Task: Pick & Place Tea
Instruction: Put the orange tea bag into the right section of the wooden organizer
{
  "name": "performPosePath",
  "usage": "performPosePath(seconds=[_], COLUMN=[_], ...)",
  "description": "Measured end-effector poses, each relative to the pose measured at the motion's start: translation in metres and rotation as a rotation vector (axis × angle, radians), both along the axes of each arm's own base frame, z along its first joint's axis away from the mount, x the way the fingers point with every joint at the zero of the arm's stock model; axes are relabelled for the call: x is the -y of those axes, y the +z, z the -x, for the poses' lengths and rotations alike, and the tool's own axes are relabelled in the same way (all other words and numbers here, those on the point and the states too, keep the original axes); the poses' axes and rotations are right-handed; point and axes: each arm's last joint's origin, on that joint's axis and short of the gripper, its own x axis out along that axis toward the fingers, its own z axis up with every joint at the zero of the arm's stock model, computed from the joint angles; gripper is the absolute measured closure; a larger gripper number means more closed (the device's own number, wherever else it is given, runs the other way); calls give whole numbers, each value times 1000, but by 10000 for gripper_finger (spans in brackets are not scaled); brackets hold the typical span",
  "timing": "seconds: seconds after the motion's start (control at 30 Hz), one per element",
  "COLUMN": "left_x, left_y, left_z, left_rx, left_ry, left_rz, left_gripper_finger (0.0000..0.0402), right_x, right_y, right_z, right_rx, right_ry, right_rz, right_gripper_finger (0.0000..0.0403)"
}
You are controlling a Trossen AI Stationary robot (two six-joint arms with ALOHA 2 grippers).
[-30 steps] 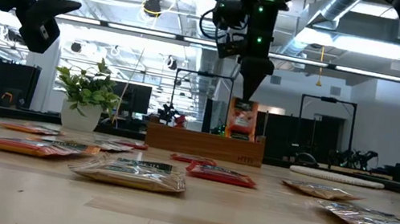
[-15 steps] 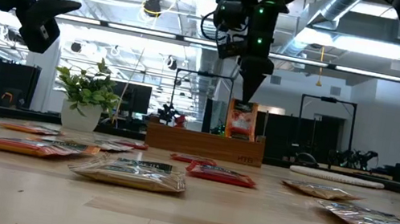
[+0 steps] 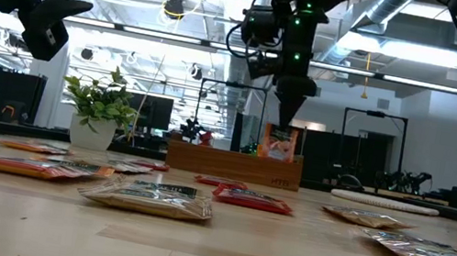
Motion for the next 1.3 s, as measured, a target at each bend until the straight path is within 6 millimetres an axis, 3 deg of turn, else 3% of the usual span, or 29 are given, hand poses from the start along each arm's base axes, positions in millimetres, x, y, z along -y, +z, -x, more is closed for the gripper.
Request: performPosePath(seconds=[0.57,1.0,1.17,1.3], left_x=[0,0,0,0], left_y=[0,0,0,0], left_z=[0,0,0,0], left_rx=[0,1,0,0], left_ry=[0,0,0,0], left_rz=[0,0,1,4], left_gripper_finger=[273,273,273,273], right_x=[0,0,-11,-33], right_y=[0,0,0,6], right_z=[0,-2,0,7], right_rx=[-6,9,-15,-107], right_ry=[35,27,-42,-44], right_rz=[0,4,-13,-59], right_gripper_finger=[400,331,333,337])
